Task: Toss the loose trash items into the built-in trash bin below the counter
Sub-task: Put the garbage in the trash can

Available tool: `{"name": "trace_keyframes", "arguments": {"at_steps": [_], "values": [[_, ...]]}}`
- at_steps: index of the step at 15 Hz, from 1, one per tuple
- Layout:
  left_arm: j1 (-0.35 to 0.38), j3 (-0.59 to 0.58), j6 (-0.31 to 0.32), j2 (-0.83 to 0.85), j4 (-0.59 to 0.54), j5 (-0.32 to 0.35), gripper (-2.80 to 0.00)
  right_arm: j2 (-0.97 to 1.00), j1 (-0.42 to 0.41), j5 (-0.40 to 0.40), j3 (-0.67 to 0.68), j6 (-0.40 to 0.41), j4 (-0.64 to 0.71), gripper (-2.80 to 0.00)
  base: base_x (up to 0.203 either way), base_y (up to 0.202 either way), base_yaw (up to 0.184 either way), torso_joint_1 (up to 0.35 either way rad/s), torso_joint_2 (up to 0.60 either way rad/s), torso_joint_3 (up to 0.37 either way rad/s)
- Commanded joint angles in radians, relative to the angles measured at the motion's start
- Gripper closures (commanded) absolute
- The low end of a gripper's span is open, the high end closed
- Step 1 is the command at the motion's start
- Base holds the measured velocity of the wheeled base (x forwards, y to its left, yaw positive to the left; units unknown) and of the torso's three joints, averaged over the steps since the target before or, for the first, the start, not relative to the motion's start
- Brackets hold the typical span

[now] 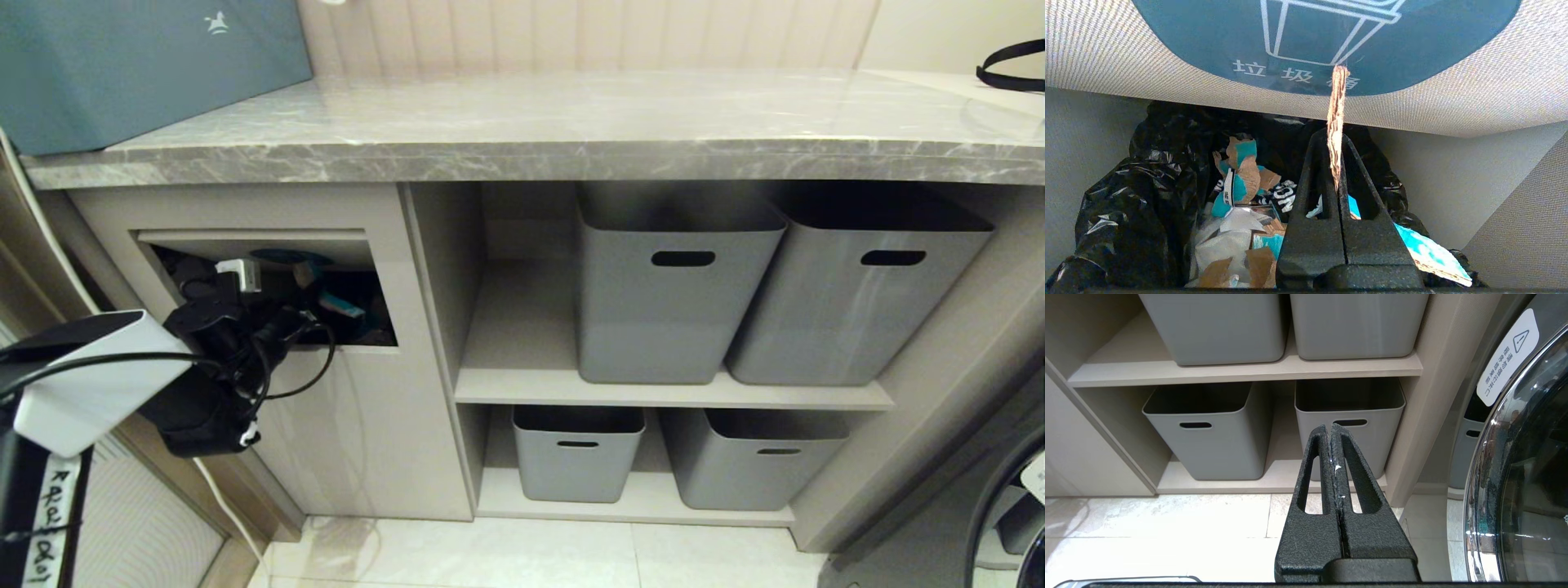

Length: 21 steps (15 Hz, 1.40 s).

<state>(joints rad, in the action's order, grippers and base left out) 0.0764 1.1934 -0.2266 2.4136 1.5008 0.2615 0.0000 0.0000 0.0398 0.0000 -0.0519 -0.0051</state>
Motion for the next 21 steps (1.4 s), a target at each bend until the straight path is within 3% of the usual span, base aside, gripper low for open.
{"name": "trace_keyframes", "arguments": {"at_steps": [1,5,6,16,18,20,21], "values": [[-0.001,0.000,-0.002,0.002,0.012,0.001,0.00,0.000,0.000,0.000,0.002,0.000,-0.001,0.00,0.000,0.000,0.000,0.000,0.00,0.000],[-0.001,-0.002,-0.005,0.002,0.011,-0.038,0.00,0.000,0.000,0.000,0.002,0.000,0.000,0.00,0.000,0.000,0.000,0.000,0.00,0.000],[-0.001,-0.002,-0.006,0.005,0.010,-0.053,-2.80,0.000,0.000,0.000,0.002,0.000,-0.001,0.00,0.000,0.000,0.000,0.000,0.00,0.000],[-0.018,0.004,-0.003,0.008,0.010,-0.059,-2.80,0.000,0.000,0.000,0.002,0.000,-0.001,0.00,0.000,0.000,0.000,0.000,0.00,0.000],[-0.023,0.005,0.001,0.005,0.010,-0.100,-2.80,0.000,0.000,0.000,0.002,0.000,-0.001,0.00,0.000,0.000,0.000,0.000,0.00,0.000],[-0.023,0.043,-0.002,0.003,0.010,-0.183,-2.80,0.000,0.000,0.000,0.002,0.000,0.000,0.00,0.000,0.000,0.000,0.000,0.00,0.000],[-0.023,0.045,0.001,0.002,0.010,-0.187,-2.80,0.000,0.000,0.000,0.002,0.000,0.001,0.00,0.000,0.000,0.000,0.000,0.00,0.000]]}}
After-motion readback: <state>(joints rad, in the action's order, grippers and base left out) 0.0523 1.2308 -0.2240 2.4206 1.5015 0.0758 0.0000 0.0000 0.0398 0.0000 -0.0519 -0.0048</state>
